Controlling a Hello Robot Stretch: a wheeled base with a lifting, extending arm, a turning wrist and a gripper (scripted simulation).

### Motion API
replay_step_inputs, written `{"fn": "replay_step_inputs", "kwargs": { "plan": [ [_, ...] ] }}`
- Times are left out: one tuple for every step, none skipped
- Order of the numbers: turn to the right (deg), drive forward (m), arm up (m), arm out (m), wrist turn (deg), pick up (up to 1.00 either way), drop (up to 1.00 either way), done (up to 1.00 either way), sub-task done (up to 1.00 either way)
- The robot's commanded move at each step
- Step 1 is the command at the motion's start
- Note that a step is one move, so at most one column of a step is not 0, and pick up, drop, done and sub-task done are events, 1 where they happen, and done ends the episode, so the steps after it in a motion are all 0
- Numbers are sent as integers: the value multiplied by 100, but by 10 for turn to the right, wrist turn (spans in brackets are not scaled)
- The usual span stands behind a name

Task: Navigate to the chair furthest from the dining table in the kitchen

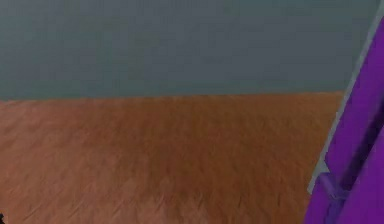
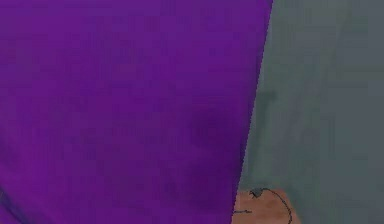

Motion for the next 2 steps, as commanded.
{"fn": "replay_step_inputs", "kwargs": {
  "plan": [
    [0,30,0,0,0,0,0,0,0],
    [-450,0,0,0,0,0,0,0,0]
  ]
}}
